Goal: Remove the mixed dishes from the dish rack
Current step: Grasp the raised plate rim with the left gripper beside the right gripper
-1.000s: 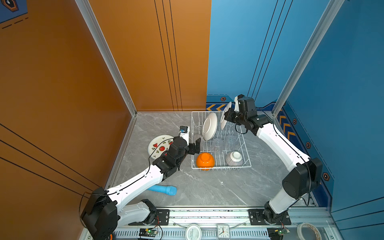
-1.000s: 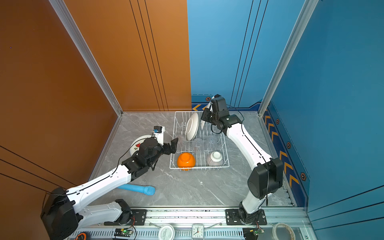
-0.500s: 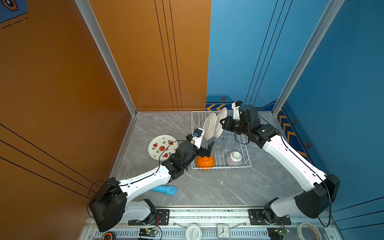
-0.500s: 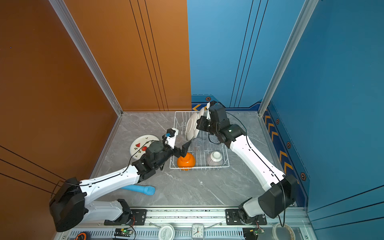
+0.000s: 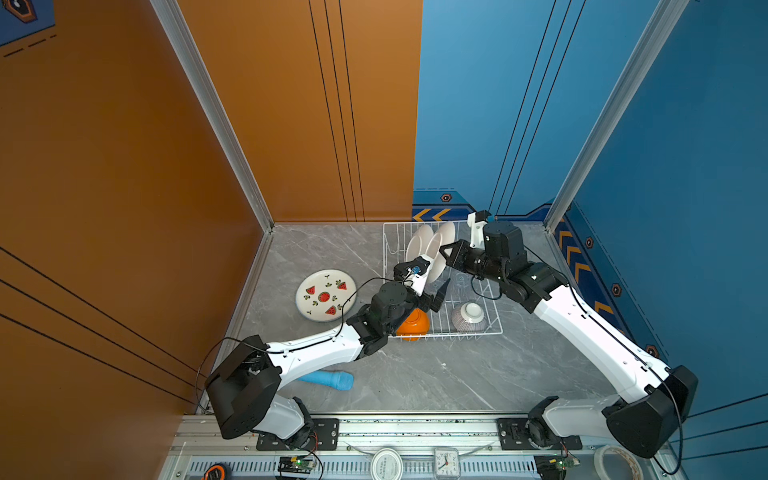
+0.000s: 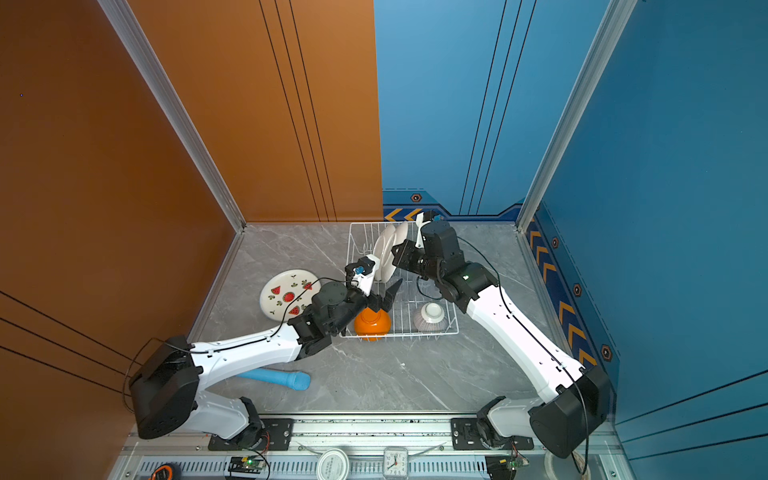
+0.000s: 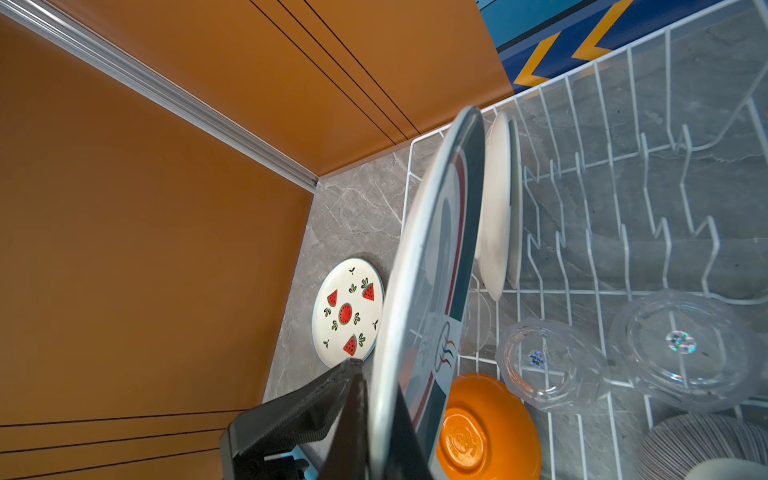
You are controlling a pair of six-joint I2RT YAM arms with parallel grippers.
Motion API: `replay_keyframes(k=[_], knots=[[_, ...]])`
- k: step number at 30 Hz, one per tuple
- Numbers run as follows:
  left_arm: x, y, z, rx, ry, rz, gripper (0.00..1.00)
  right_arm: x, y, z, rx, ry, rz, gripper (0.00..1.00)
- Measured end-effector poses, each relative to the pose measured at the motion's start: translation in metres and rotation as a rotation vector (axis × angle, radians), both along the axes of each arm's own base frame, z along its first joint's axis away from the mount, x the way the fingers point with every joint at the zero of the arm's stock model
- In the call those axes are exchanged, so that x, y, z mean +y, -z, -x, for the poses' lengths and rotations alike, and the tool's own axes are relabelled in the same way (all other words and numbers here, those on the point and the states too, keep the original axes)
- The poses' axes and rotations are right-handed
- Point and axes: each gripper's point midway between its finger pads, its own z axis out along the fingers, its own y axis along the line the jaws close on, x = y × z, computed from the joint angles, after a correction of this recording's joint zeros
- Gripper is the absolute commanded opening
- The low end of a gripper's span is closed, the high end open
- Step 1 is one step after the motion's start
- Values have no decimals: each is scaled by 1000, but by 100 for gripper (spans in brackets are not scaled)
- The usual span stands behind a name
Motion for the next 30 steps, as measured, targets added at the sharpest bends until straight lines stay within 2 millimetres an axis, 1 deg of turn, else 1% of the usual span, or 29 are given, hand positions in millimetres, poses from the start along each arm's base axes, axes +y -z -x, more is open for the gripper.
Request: replay_keyframes(k=[1,2,3,5,11,19,21,25,26,30], knots=[[-2,-2,0,-9,-12,-4,89,0,-1,1,0,0,-4,0],[-2,-4,-1,-20,-34,-12,81,0,-2,2,-1,1,-9,0],[-3,-6,-2,-33,-56,-16,75,-1,-4,3,-5,2,-16,0],[-2,-8,-4,-54,-98,-29,68,-1,-8,4,-13,5,-29,0],[9,-7,-12,-94,-209,-68,62,-1,-10,4,-10,18,-61,0],[12,-9,-17,-127,-281,-98,55,1,-9,3,3,31,-93,0],[12,-10,-18,-134,-287,-104,50,2,-10,3,4,34,-101,0],[11,-12,-16,-148,-287,-115,24,4,-12,3,4,36,-127,0],[12,-11,-16,-156,-300,-134,19,4,-13,3,8,41,-135,0],[16,-5,-19,-165,-343,-180,19,4,-10,4,35,63,-161,0]])
